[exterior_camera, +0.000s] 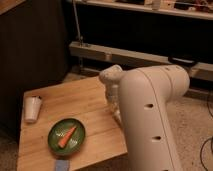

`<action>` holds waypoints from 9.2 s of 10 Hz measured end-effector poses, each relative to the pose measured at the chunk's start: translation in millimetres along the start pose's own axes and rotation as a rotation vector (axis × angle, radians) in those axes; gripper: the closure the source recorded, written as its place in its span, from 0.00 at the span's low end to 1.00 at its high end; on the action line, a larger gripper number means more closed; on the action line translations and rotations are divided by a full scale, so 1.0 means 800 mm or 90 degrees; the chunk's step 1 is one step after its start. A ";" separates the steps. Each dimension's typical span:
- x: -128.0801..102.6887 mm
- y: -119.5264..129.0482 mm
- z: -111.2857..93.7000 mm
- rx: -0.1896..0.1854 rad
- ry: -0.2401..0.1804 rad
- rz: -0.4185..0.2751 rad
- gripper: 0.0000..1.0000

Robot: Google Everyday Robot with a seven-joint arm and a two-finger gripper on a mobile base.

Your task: Stand the bottle upright

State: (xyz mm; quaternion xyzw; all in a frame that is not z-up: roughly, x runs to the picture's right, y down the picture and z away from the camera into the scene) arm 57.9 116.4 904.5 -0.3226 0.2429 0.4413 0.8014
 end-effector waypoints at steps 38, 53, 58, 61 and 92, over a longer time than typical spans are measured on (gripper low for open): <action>-0.063 0.069 -0.239 -0.020 -0.499 -0.055 0.84; -0.038 0.072 -0.228 -0.032 -0.549 -0.069 0.84; -0.029 0.072 -0.223 -0.037 -0.559 -0.068 0.84; -0.025 0.070 -0.221 -0.040 -0.564 -0.065 0.84; -0.014 0.068 -0.214 -0.039 -0.566 -0.059 0.20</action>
